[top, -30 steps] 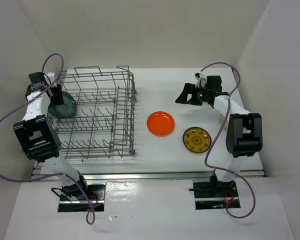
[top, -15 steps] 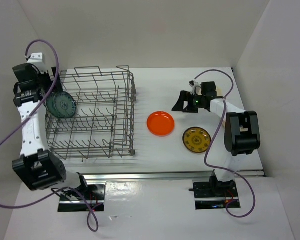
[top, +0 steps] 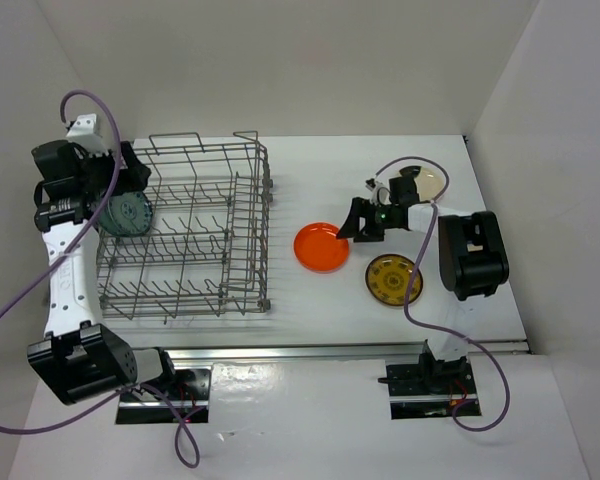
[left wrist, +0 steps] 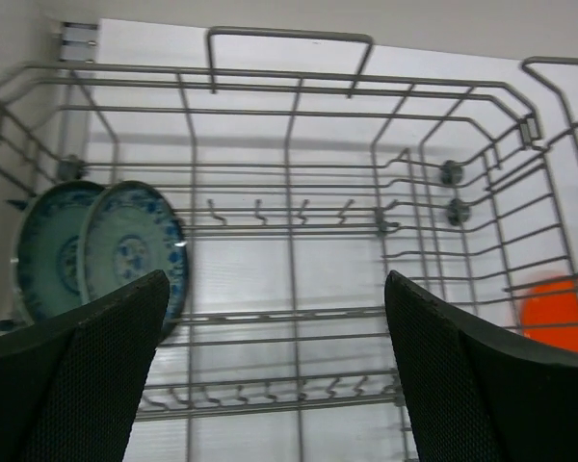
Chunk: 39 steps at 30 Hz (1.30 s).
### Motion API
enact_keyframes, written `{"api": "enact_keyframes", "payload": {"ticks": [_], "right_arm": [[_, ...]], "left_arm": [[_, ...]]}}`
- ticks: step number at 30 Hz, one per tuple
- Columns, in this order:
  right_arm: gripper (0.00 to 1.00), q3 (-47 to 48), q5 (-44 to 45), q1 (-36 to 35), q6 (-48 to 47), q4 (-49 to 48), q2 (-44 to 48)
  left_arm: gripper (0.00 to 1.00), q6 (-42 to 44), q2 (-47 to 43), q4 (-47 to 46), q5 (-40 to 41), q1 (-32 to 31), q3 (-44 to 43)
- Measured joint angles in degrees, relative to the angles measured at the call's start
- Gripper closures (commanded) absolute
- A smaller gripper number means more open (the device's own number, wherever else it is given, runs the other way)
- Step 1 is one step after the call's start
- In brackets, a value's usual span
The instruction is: Load the plates into the dish rack
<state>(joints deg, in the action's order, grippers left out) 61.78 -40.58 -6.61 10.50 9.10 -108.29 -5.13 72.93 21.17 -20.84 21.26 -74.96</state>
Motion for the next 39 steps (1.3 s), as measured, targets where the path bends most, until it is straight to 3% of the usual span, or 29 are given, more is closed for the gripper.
{"api": "enact_keyframes", "payload": {"ticks": [6,7,10,11,14,17,22,28,34,39], "right_arm": [[0.34,0.0,-0.9,-1.3,1.3,-2.5,-1.6],[0.43,0.1,-1.0,-1.8,1.6,-2.9,-1.9],[0.58,0.3,-0.1,-3.8,2.3,-3.3,-3.0],[0.74,0.5,0.2,-4.5,2.7,-3.4,-3.4],[1.00,0.7,1.5,-5.7,3.7,-3.4,-4.5],[1.00,1.2,2.6,-6.1,5.1,-2.7,-4.7],[1.00,4.7,8.1,-6.1,4.6,2.0,-3.5],[1.00,13.9,15.8,-4.9,0.5,8.7,4.4],[1.00,23.3,13.6,-3.5,-1.4,7.0,15.1],[1.00,24.8,8.6,-4.2,-1.8,5.0,20.2]], "left_arm": [[0.06,-2.7,-0.1,-0.2,-4.7,-2.4,0.4],[0.06,-2.8,-0.2,-0.1,-5.0,-3.0,0.4],[0.06,-2.9,-0.7,0.7,-5.5,-4.5,0.4],[0.06,-2.9,-0.9,1.2,-5.5,-5.0,0.4],[0.09,-2.9,-2.4,2.5,-5.7,-6.9,0.4],[0.14,-3.4,-4.7,2.9,-6.3,-9.0,0.4],[0.14,-5.5,-6.4,2.7,-10.4,-12.8,-0.3],[0.14,-9.2,-3.6,1.4,-18.2,-17.0,-3.9],[0.14,-13.6,1.1,-5.2,-22.0,-26.4,-6.2],[0.14,-14.1,9.6,-5.8,-20.8,-35.5,-11.8]]}}
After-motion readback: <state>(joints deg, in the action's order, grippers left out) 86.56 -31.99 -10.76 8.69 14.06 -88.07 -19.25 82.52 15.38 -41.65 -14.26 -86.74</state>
